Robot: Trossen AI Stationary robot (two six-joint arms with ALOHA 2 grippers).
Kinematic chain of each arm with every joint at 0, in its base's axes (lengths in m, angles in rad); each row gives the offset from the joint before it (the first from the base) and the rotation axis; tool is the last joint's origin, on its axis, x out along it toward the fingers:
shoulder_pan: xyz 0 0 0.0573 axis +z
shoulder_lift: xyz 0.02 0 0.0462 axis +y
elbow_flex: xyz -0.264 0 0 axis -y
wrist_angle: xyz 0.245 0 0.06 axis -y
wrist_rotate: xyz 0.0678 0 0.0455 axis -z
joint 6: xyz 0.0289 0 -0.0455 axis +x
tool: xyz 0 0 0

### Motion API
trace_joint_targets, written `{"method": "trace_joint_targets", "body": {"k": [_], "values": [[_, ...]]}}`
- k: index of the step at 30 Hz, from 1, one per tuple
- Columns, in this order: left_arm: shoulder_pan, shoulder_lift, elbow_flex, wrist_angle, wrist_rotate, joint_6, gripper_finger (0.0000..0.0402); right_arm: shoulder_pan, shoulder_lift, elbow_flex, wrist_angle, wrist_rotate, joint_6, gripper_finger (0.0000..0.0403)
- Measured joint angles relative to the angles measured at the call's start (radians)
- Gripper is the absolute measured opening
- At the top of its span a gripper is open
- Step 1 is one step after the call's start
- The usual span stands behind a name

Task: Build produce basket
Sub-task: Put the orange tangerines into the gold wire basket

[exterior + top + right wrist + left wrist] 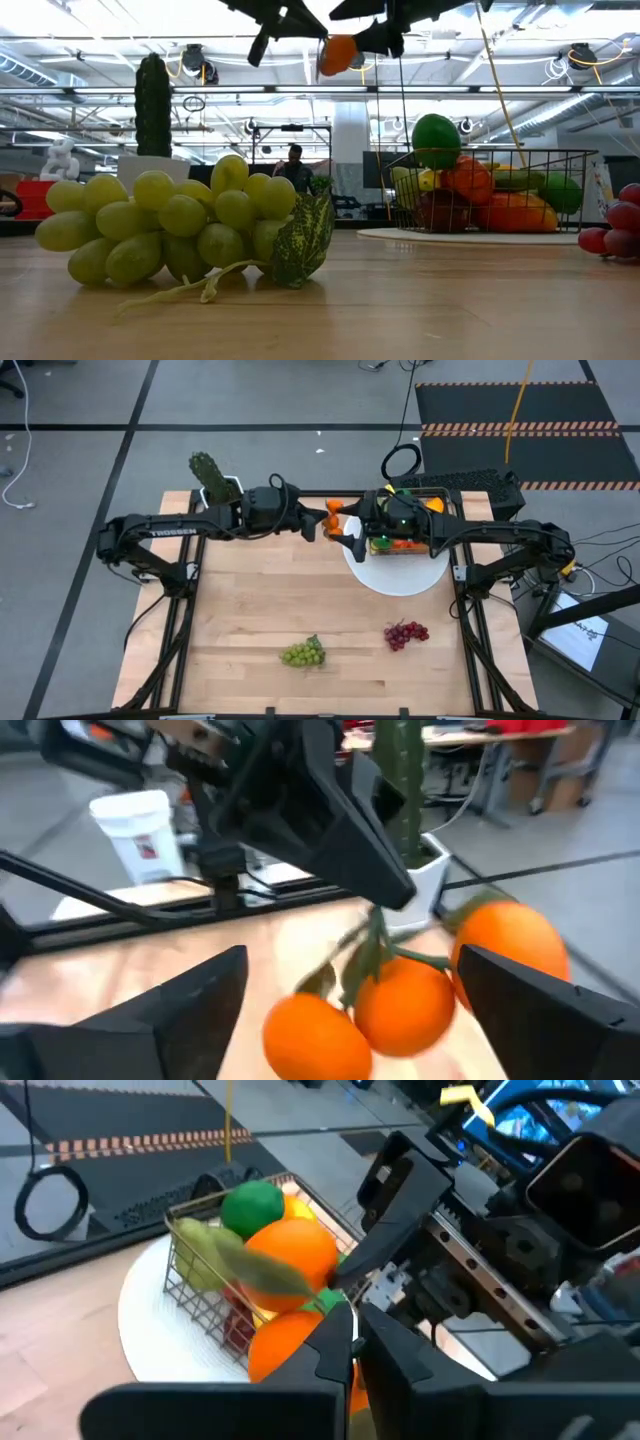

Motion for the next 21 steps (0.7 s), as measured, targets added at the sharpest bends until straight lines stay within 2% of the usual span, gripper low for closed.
{"method": "trace_joint_targets", "body": {"k": [6,10,17,21], "values": [[-0.023,0.016,-0.002,-0.006,-0.032,-0.010,0.0006,0.005,-0.004,0.000,0.004,0.031,-0.077,0.0291],[-0.036,0.031,0.000,0.048,-0.035,-0.040,0.0015,0.005,-0.004,0.000,0.003,0.031,-0.102,0.0249],[-0.049,0.045,-0.001,0.112,-0.063,-0.046,0.0006,0.005,-0.004,0.000,-0.008,0.032,-0.108,0.0176],[-0.049,0.045,-0.001,0.125,-0.062,-0.047,0.0017,0.005,-0.005,0.000,-0.005,0.034,-0.108,0.0139]]}}
